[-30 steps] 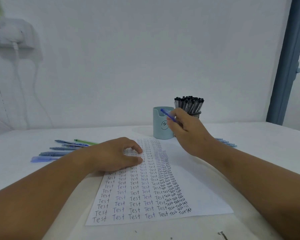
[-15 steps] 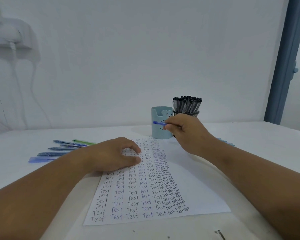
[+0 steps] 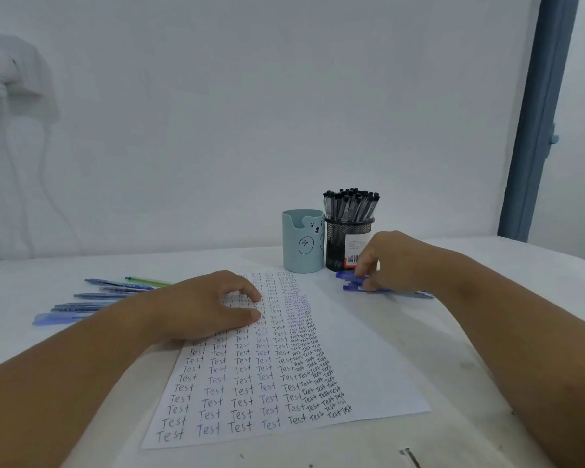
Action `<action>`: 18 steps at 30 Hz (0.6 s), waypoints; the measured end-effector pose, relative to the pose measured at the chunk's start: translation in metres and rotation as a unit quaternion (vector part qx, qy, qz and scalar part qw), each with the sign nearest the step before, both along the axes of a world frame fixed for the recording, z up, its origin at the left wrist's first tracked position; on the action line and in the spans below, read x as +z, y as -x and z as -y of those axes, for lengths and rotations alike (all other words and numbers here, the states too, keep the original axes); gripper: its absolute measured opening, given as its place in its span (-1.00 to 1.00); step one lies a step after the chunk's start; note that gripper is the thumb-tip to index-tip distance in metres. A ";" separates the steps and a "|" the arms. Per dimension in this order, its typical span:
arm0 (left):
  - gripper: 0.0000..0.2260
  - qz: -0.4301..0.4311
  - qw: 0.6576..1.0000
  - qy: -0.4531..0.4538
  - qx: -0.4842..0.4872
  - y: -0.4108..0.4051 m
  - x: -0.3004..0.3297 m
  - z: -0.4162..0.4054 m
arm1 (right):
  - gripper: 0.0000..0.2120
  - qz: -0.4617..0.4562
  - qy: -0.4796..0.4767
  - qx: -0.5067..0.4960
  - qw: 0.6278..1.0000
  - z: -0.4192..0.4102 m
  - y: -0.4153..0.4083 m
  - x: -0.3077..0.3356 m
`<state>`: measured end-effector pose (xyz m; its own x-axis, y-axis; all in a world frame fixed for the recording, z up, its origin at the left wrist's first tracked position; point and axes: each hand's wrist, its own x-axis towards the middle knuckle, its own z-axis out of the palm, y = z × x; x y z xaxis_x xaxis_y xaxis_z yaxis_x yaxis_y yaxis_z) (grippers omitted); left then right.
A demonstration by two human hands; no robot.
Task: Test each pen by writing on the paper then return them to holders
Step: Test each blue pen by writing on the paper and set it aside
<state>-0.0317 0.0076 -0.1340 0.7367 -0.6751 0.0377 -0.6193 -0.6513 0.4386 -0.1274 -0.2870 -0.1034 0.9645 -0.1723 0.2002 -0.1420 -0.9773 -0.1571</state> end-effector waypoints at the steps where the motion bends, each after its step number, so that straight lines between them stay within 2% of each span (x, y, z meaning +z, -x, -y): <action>1: -0.74 0.000 1.000 -0.002 0.000 0.000 0.000 0.000 | -0.73 -0.014 0.020 -0.008 1.000 0.001 0.001 0.000; 4: -0.74 0.000 1.000 -0.002 0.001 0.001 0.001 0.001 | -0.64 -0.034 0.047 -0.005 0.998 0.002 0.001 0.000; 12: -0.73 -0.005 1.000 0.004 0.001 0.002 0.000 0.000 | -0.61 -0.034 0.034 0.002 0.999 0.001 0.000 0.000; 18: -0.74 -0.004 1.000 0.008 0.002 0.000 0.000 0.001 | -0.69 -0.026 0.007 0.014 1.000 -0.002 0.003 0.001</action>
<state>-0.0316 0.0068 -0.1344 0.7400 -0.6713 0.0421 -0.6126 -0.6468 0.4543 -0.1300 -0.2852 -0.1028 0.9782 -0.1425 0.1509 -0.1221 -0.9831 -0.1366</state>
